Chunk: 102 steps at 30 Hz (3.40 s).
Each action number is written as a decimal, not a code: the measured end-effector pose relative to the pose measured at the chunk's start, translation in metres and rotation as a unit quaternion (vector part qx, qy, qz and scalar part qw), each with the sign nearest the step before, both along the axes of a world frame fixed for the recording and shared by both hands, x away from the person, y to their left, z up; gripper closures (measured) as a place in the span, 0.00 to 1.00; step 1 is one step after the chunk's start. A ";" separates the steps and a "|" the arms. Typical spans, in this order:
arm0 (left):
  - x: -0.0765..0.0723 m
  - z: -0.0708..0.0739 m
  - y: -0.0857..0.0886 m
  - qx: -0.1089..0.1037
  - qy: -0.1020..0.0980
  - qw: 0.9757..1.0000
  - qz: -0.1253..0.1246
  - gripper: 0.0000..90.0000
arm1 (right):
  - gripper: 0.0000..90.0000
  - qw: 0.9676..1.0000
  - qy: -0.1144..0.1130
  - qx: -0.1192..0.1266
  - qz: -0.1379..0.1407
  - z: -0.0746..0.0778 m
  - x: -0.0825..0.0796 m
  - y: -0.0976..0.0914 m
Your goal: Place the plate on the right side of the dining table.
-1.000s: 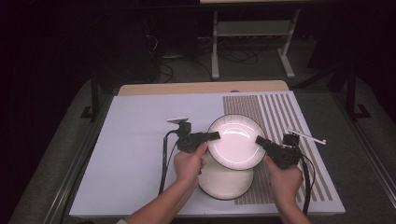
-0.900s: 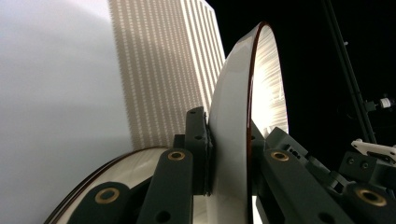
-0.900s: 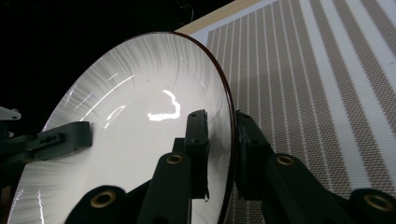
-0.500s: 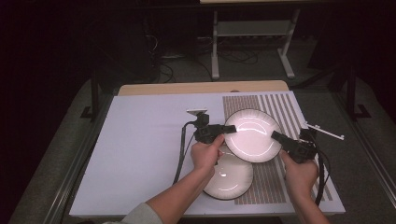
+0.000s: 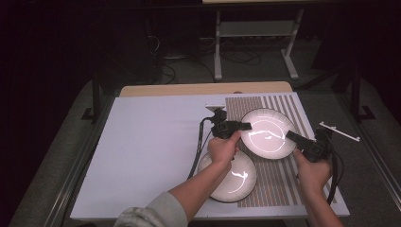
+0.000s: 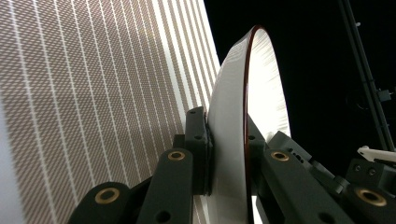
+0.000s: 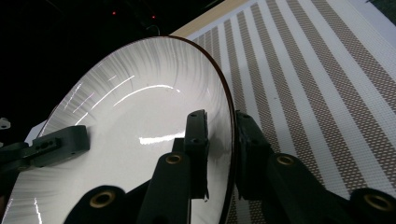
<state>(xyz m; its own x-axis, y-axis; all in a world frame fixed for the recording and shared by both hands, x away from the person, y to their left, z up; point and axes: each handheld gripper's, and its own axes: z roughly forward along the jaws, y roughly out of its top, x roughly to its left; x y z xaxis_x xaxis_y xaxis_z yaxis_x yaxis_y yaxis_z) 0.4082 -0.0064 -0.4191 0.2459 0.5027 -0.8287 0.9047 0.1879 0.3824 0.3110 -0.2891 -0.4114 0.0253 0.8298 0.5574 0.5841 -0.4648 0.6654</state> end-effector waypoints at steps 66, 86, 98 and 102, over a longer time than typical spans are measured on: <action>0.028 -0.043 -0.041 0.092 0.068 0.993 -0.016 0.80 | 0.86 0.998 0.058 -0.006 0.010 -0.052 0.030 -0.032; 0.025 -0.040 -0.044 0.093 0.040 0.995 -0.023 0.58 | 0.81 0.998 0.056 -0.035 0.013 -0.052 0.030 -0.028; 0.020 -0.027 -0.041 0.129 -0.025 0.991 -0.014 0.43 | 0.60 0.998 0.014 -0.065 0.010 -0.046 0.027 -0.026; 0.024 -0.024 -0.034 0.112 -0.020 0.994 -0.010 0.42 | 0.59 0.997 0.009 -0.069 0.014 -0.045 0.027 -0.025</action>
<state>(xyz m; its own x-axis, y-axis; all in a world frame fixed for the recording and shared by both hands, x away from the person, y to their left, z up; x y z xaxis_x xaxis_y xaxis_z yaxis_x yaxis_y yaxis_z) 0.4326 -0.0403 -0.4426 0.2876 0.6677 -0.6867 0.8910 0.0766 0.4476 0.3377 -0.3137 -0.4565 0.0093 0.8993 0.4372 0.6078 -0.3523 0.7117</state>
